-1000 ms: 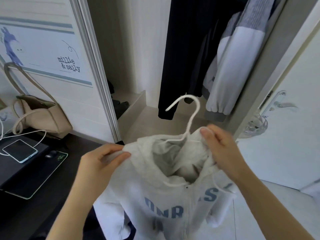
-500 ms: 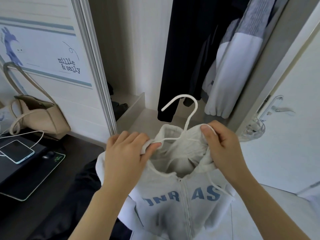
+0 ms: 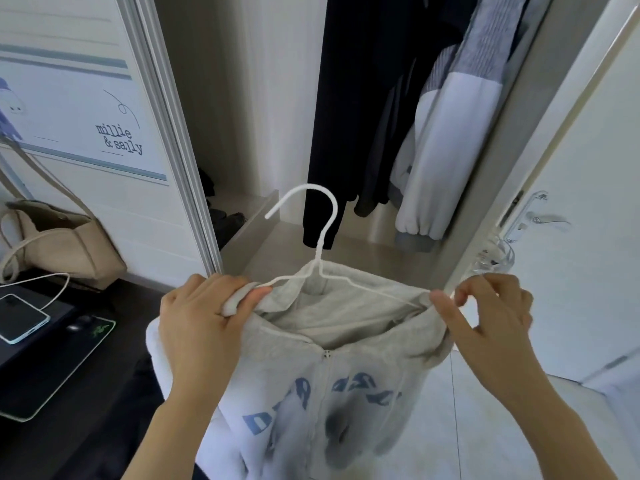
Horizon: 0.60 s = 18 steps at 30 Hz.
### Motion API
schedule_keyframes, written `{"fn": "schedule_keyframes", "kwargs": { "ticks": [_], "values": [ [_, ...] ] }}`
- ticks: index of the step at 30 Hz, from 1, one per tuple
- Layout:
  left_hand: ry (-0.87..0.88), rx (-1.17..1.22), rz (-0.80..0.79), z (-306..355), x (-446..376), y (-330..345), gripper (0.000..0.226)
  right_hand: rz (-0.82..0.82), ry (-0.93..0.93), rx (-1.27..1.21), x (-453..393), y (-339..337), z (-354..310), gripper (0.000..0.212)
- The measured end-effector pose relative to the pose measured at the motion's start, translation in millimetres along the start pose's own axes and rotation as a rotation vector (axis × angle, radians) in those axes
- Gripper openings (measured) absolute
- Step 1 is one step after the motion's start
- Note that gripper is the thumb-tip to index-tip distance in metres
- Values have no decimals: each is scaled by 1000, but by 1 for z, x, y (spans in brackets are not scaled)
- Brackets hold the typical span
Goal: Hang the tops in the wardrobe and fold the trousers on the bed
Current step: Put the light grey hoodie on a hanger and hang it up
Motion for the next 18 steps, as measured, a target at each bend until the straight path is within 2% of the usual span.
{"fn": "schedule_keyframes", "kwargs": {
  "ticks": [2, 4, 6, 7, 9, 10, 13, 14, 15, 16, 18],
  "values": [
    [5, 6, 2, -1, 1, 1, 34, -111, 108, -113, -2, 12, 9, 57],
    [8, 38, -1, 0, 0, 1, 35, -206, 363, -238, -6, 26, 27, 61],
    [16, 78, -2, -2, -1, -1, 36, -367, 652, -430, -3, 40, 39, 47],
    [31, 89, -3, -3, -2, -2, 38, -422, 684, -457, -4, 44, 43, 37],
    [78, 87, -20, -7, -2, -2, 43, -398, 530, -364, -9, 44, 38, 28],
    [105, 69, -26, -7, -1, -2, 43, -309, 394, -270, -13, 39, 34, 28],
    [188, -40, -3, 1, 9, -1, 35, 96, -144, 68, -15, 15, -9, 23],
    [201, -54, 4, 6, 13, 1, 34, 155, -248, 87, -12, 14, -21, 22],
    [205, -55, 10, 10, 16, 2, 35, 122, -293, 61, -9, 18, -31, 25],
    [197, -48, 15, 12, 18, 4, 37, 11, -303, 11, -6, 29, -37, 31],
    [161, -21, 11, 11, 18, 5, 46, -345, -237, -49, 6, 59, -38, 53]
  ]
}}
Point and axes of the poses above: each hand's wrist, its own x-axis away from the middle knuckle, its own y-axis out of the palm, z = x × y, the point moved 6 cm from there along -x, towards the middle knuckle, and after that the axes turned 11 degrees about -x, right-handed, at the moved point
